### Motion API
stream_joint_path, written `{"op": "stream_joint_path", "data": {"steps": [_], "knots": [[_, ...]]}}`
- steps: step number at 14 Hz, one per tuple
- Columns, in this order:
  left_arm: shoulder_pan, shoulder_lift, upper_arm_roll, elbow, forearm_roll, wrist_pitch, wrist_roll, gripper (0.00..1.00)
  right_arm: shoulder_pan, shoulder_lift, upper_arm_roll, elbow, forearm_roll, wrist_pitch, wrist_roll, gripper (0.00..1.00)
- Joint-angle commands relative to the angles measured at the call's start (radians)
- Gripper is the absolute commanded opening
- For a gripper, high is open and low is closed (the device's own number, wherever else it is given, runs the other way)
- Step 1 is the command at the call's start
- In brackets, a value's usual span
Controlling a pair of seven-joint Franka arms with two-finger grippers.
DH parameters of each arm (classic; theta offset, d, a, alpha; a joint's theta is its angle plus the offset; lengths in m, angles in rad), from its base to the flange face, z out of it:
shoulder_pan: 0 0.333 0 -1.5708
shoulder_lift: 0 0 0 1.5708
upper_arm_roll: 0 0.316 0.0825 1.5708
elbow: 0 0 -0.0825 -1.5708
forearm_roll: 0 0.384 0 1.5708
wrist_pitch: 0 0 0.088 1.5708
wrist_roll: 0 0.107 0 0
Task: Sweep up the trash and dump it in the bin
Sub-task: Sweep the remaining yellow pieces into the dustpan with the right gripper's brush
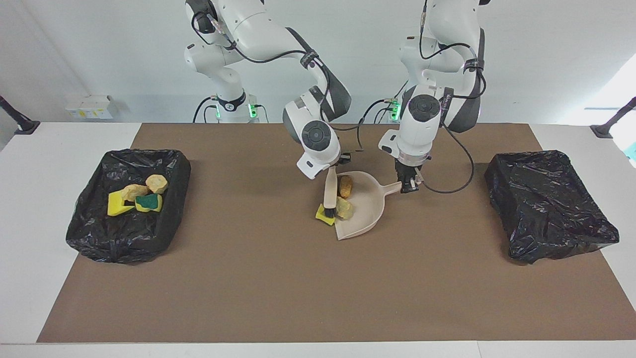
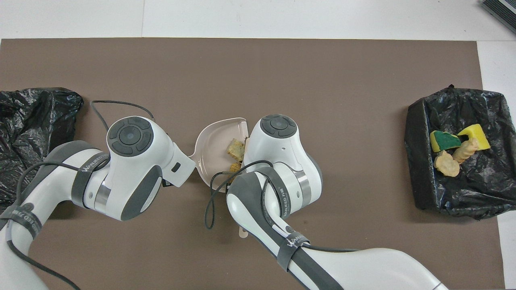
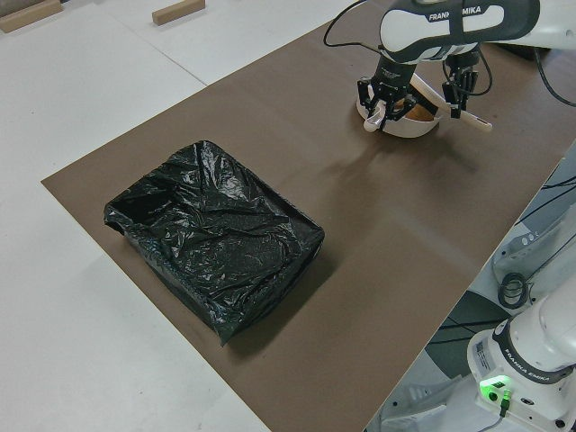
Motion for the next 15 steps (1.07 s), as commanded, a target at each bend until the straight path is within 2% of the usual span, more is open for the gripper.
{"op": "stream_joint_path", "data": {"steps": [1,4,7,9,12,15], "knots": [[-0.010,-0.028,0.008,-0.036,0.010,0.025,-0.025,0.00,-0.015,0.006,0.007,0.044,0.035,-0.017,0.007,0.00],[-0.010,-0.028,0.008,-0.036,0.010,0.026,-0.025,0.00,-0.062,0.007,0.000,0.124,0.007,-0.173,0.000,0.00],[-0.010,-0.028,0.008,-0.036,0.010,0.026,-0.025,0.00,-0.111,0.018,0.000,0.168,-0.097,-0.244,-0.027,0.00],[-0.010,-0.028,0.008,-0.036,0.010,0.028,-0.025,0.00,-0.133,0.018,-0.001,0.161,-0.189,-0.246,-0.096,0.00],[-0.010,-0.028,0.008,-0.036,0.010,0.028,-0.025,0.00,-0.134,0.030,-0.001,0.126,-0.224,-0.197,-0.145,0.00],[-0.010,-0.028,0.008,-0.037,0.010,0.028,-0.025,0.00,-0.118,0.081,0.000,0.128,-0.224,-0.117,-0.145,0.00]]}}
